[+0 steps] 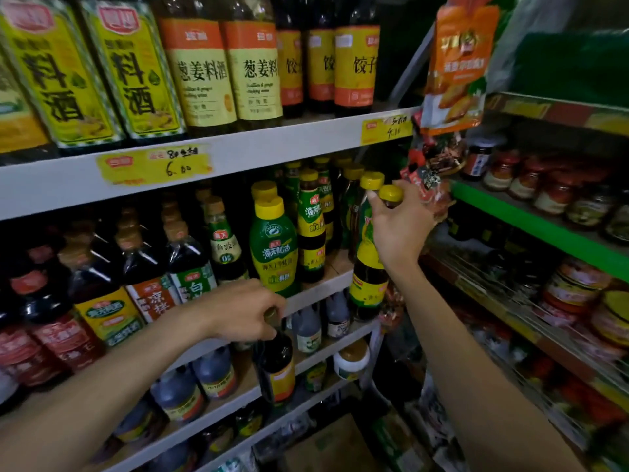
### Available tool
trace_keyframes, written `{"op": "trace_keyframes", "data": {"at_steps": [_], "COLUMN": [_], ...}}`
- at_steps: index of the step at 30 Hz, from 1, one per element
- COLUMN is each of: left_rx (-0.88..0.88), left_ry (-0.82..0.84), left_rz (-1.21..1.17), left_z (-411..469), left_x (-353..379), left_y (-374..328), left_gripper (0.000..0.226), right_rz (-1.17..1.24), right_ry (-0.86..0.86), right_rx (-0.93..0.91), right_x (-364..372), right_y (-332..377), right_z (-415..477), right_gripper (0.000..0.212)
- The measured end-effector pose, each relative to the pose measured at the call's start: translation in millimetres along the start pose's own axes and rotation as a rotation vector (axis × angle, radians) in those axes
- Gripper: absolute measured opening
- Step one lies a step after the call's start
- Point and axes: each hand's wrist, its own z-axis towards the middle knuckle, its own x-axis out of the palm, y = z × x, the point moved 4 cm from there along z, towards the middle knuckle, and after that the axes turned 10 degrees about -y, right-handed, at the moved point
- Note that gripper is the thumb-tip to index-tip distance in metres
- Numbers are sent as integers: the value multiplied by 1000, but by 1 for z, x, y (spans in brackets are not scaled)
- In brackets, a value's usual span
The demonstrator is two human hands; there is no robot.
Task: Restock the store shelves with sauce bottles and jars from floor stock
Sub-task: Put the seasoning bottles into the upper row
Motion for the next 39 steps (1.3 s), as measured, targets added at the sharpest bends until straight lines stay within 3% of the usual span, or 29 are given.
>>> {"op": "trace_keyframes", "data": {"at_steps": [6, 20, 27, 35, 39], "left_rx": [-15, -6, -28, -35, -5], "left_ry": [-18, -52, -39, -54, -40], "left_rz": [15, -38, -63, -79, -115], "left_z": [47, 88, 101, 108, 102], "left_x": [-1, 3, 4, -7, -18], "left_y": [11, 13, 13, 23, 23], "left_gripper": [16, 20, 21, 21, 24], "right_rz": [92, 123, 94, 75, 115], "right_ry": [40, 99, 145, 370, 314], "right_rx": [-106, -145, -80, -114, -193], "right_x": [55, 134, 146, 153, 119], "right_y": [-3, -14, -24, -25, -30], "right_z": [22, 25, 24, 23, 3], "right_gripper": [42, 38, 42, 45, 59]}}
